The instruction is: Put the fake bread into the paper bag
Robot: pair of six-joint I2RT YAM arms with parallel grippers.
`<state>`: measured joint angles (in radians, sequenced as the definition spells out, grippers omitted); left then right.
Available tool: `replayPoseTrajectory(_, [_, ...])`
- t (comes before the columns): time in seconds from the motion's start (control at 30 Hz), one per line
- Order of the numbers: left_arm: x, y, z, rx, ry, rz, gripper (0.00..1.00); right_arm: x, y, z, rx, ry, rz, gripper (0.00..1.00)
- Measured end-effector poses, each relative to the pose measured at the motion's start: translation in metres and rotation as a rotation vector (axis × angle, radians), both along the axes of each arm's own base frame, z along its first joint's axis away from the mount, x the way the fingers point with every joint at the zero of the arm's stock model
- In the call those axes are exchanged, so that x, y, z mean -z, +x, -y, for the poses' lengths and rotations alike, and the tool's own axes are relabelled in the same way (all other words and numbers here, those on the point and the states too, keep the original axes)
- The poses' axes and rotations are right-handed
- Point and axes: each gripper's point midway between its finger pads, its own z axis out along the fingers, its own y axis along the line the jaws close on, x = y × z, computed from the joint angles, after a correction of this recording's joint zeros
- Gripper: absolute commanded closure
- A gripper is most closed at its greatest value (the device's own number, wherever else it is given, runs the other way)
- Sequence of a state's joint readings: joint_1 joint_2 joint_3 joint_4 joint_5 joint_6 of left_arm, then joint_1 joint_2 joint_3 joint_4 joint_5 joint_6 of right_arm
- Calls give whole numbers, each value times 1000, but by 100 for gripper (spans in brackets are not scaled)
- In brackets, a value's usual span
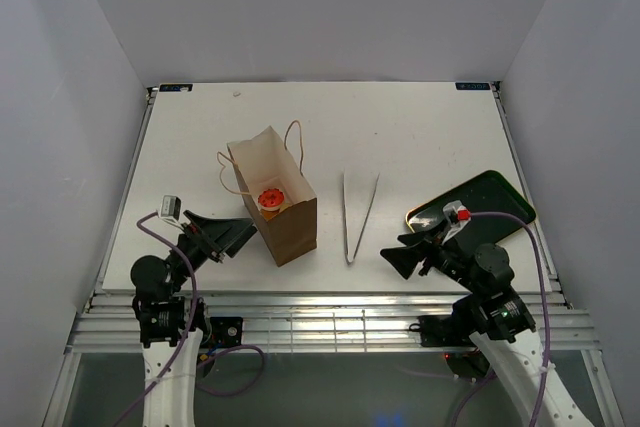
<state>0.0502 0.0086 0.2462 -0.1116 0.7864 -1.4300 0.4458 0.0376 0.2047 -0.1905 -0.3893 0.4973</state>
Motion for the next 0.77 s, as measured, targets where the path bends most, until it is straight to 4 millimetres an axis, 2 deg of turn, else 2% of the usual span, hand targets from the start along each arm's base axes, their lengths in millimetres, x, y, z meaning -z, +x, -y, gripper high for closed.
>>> replayPoseTrajectory(0.07, [-13,-6,2,29,-32,40,2,15,-4,-5,-29,28,-45,10])
replayPoseTrajectory(0.17, [-32,-15,5,66,-59,108,2,52,-10,-10,-53,41,-186,10])
replayPoseTrajectory(0.23, [-38,-20,7,84,-67,133,2,64,-14,-12,-58,48,-256,10])
replayPoseTrajectory(0.47, [-42,-28,10,128,-74,153,2,54,-19,-17,-91,103,-282,10])
replayPoseTrajectory(0.77, [-13,-18,11,143,-87,102,2,53,-22,-18,-112,107,-286,10])
